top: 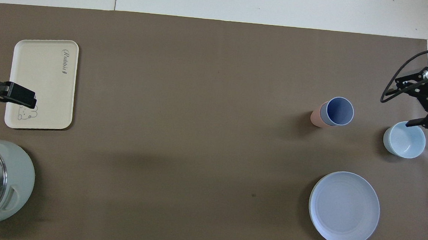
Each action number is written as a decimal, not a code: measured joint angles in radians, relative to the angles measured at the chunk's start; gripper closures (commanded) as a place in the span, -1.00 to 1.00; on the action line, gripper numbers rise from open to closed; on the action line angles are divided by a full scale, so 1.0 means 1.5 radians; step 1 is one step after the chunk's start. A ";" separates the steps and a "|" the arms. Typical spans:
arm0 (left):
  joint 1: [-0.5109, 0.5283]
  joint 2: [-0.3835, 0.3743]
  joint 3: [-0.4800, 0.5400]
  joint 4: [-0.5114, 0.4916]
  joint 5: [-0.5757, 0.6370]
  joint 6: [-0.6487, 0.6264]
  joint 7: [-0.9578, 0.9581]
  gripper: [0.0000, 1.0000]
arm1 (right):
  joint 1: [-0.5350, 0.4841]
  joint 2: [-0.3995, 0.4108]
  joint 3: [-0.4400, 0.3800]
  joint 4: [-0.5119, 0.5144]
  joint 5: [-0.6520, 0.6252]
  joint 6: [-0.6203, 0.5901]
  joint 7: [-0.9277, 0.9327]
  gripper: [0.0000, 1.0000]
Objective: Place cup on tray
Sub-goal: 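Reach the right gripper to the nested pink and blue cups and grasp, then lift the nested cups with the right gripper toward the table center, then grasp the blue cup with the left gripper while the right gripper holds, then pull the blue cup out with the left gripper while the right gripper withdraws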
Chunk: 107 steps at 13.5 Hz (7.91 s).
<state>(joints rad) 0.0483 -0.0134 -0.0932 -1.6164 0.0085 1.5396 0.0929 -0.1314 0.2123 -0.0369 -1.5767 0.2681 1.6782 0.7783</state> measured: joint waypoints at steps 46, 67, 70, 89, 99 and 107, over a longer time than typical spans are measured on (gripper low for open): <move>0.000 0.000 0.000 0.000 0.000 0.000 0.000 -1.00 | 0.116 0.086 0.055 -0.128 0.397 0.148 0.240 1.00; -0.022 -0.012 -0.033 0.007 -0.009 -0.007 -0.059 -1.00 | 0.343 0.049 0.056 -0.117 0.543 0.414 0.480 1.00; -0.079 -0.022 -0.083 0.023 -0.070 0.013 -0.272 -1.00 | 0.343 0.049 0.056 -0.117 0.543 0.414 0.480 1.00; -0.226 0.111 -0.143 0.010 -0.032 0.389 -0.663 1.00 | 0.343 0.049 0.052 -0.117 0.543 0.417 0.480 1.00; -0.219 0.120 -0.128 0.139 -0.031 0.246 -0.685 1.00 | 0.336 0.049 0.050 -0.117 0.543 0.426 0.480 1.00; -0.018 0.099 -0.120 0.164 -0.056 0.168 -0.496 1.00 | 0.203 0.051 0.042 -0.127 0.543 0.359 0.473 1.00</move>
<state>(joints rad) 0.0217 0.1350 -0.2739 -1.3703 -0.0760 1.7913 -0.6517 0.1733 0.2885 0.0260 -1.7674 1.0823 2.2169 1.4879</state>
